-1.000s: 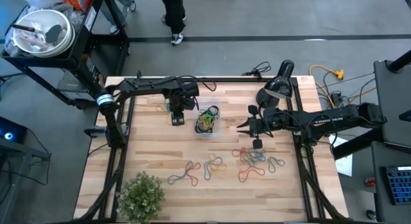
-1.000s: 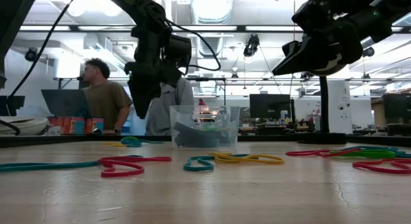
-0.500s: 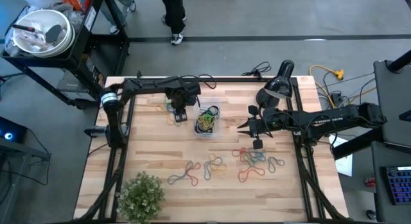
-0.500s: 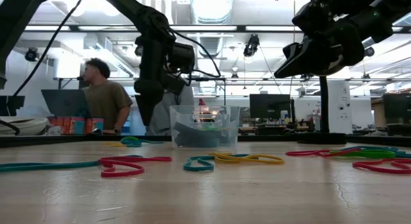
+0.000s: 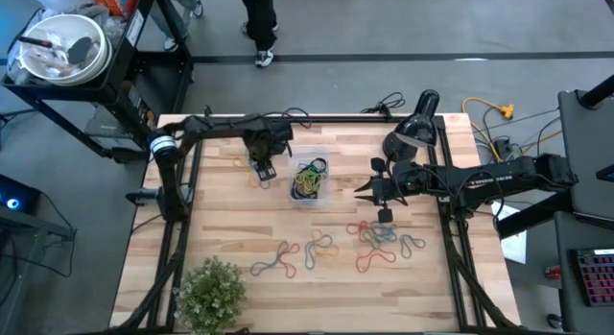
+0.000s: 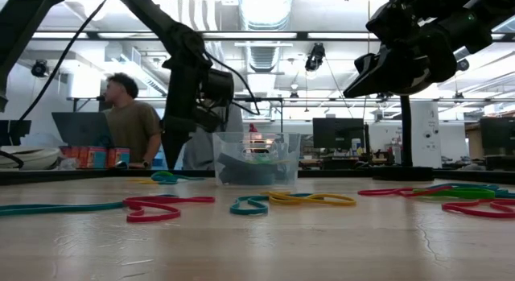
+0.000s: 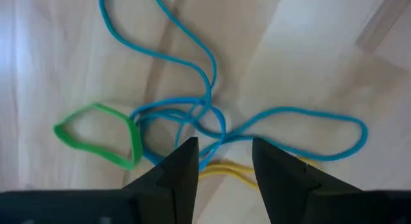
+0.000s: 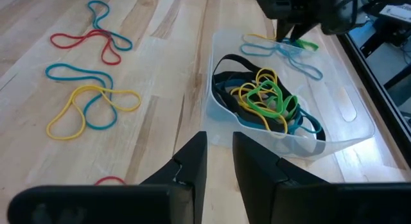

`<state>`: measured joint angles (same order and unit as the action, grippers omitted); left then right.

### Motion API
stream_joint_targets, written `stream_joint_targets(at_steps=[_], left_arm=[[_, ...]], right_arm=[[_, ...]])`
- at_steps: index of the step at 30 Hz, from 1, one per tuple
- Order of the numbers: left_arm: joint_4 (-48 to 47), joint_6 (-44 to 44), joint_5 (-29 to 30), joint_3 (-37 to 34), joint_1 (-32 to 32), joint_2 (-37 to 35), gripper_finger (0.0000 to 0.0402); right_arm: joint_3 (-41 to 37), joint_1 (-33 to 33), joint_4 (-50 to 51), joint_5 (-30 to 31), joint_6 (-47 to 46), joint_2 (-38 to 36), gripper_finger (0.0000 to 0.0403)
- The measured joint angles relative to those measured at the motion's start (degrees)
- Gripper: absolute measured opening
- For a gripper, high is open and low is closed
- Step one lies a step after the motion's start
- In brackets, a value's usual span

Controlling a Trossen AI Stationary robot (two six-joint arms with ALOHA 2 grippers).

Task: Pick and place rubber bands into bin
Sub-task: Put the blue rubber band into the transparent bin

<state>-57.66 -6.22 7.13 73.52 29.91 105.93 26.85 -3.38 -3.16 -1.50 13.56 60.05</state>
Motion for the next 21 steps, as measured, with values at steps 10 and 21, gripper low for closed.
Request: stream_joint_targets(at_steps=[10,21], left_arm=[[7.6,-0.6,2.5,-3.3,0.7,0.0,0.013],[10.6,-0.2,2.1,-4.1,1.3,0.0,0.013]], right_arm=[[0.0,0.0,0.0,0.0,0.0,0.0,0.0068],[0.0,0.0,0.0,0.0,0.0,0.0,0.0068]])
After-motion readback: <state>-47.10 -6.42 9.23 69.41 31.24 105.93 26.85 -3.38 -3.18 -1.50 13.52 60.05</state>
